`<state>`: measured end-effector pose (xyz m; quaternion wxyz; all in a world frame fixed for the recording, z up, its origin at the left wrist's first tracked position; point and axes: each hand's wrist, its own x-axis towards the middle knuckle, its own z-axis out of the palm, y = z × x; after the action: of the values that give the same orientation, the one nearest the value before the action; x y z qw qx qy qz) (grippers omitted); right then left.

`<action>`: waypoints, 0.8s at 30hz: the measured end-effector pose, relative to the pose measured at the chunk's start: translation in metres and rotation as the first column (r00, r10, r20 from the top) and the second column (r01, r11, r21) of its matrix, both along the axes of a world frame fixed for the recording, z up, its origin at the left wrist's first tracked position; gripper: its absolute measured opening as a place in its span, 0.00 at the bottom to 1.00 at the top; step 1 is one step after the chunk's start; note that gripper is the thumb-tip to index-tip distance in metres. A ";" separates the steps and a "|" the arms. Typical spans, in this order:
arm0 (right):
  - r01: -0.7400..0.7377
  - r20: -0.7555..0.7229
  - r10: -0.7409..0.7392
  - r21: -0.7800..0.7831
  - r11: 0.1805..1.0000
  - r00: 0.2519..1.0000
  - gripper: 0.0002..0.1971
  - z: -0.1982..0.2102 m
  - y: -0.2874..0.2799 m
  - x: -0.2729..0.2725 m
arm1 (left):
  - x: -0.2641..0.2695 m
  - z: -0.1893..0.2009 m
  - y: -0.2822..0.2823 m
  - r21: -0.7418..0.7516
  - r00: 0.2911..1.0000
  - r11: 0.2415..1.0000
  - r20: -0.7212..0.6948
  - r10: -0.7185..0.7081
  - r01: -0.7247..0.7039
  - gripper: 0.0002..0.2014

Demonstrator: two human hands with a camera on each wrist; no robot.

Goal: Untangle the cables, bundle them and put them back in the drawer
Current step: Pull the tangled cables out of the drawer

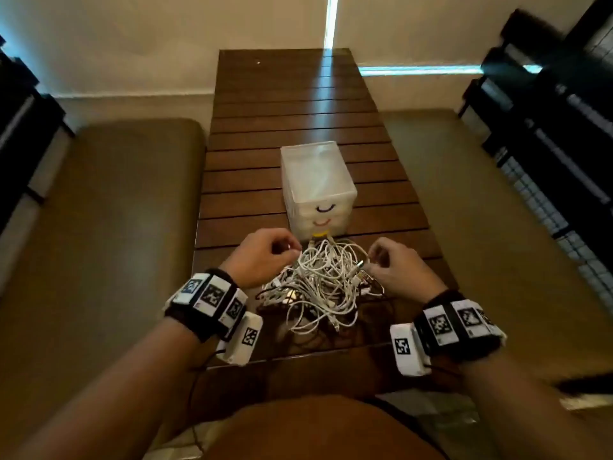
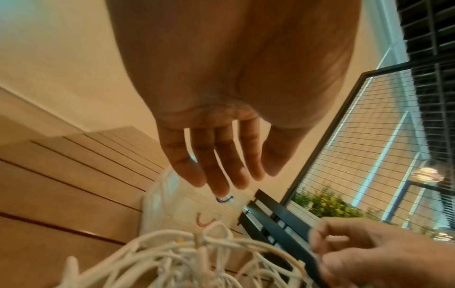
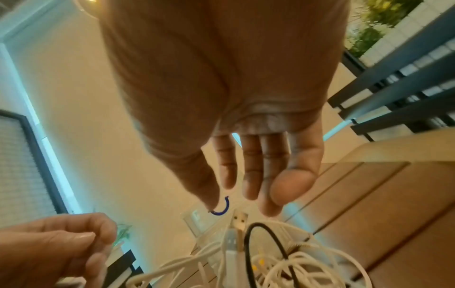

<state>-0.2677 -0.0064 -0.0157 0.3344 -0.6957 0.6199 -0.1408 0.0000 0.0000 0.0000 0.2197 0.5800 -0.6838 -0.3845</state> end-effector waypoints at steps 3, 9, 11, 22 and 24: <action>0.006 0.039 -0.010 0.100 0.995 0.999 0.14 -0.008 0.004 0.007 | -0.019 -0.008 0.000 -0.001 0.999 0.999 -0.004 -0.047 0.047 0.03; -0.024 0.184 0.014 0.051 0.998 0.983 0.06 -0.015 0.009 0.009 | -0.056 -0.024 0.002 -0.045 0.991 0.990 0.021 -0.135 0.136 0.16; -0.133 0.234 0.122 0.031 0.991 0.965 0.06 -0.003 0.006 0.007 | -0.067 -0.021 0.001 -0.083 0.982 0.978 0.033 -0.188 0.190 0.18; -0.044 0.601 0.059 -0.039 0.998 0.797 0.14 0.011 -0.004 -0.009 | -0.084 0.011 -0.016 -0.013 0.982 0.996 -0.169 -0.086 0.085 0.07; -0.009 0.559 0.027 -0.036 0.999 0.829 0.09 0.003 -0.009 -0.012 | -0.081 0.020 -0.015 -0.015 0.948 0.999 -0.316 0.031 -0.037 0.07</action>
<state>-0.2793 -0.0151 -0.0126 0.4916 -0.6351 0.4859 -0.3448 -0.0805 -0.0150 0.0197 0.3386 0.5205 -0.6338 -0.4613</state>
